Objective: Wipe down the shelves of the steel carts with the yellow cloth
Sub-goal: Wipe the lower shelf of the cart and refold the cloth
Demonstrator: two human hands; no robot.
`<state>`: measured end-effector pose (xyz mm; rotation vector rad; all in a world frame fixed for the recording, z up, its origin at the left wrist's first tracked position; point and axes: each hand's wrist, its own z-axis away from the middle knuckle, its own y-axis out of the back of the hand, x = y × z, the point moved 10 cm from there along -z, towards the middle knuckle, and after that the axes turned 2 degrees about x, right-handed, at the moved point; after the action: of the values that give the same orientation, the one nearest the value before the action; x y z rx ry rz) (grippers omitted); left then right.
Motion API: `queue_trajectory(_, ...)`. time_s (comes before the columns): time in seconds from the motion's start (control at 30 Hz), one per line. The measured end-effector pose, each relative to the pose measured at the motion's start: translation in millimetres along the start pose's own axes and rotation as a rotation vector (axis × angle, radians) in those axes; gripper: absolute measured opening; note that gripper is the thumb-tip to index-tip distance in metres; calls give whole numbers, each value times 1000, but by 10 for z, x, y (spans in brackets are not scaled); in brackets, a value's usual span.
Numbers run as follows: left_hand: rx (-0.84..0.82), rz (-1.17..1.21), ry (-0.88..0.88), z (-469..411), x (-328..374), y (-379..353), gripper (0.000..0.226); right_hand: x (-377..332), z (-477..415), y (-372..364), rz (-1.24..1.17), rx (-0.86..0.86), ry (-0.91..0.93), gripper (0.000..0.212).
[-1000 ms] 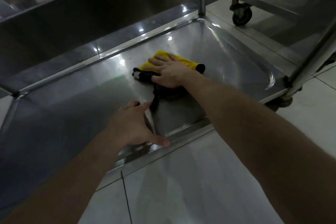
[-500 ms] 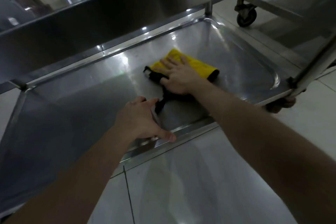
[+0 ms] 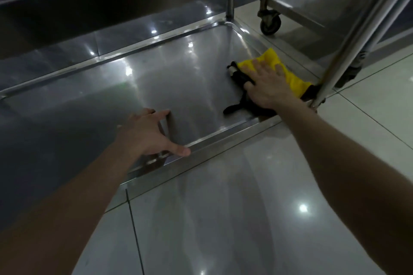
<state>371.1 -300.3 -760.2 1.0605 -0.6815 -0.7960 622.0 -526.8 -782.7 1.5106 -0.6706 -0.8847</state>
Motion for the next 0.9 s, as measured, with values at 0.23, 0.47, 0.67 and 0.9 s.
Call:
queue_trajectory(0.23, 389, -55, -40, 435, -12, 197, 130, -1964, 747, -368, -67, -106, 532, 64)
queue_trajectory(0.47, 509, -16, 107, 914, -1154, -66, 116, -1826, 693, -362, -91, -105, 487, 64)
queue_trajectory(0.67, 471, -82, 233, 860, -1896, -297, 107, -1618, 393, -354, -97, -76, 241, 64)
queue_trajectory(0.9, 525, -40, 264, 731, -1891, -395, 105, -1693, -313, -390, -75, -34, 122, 67)
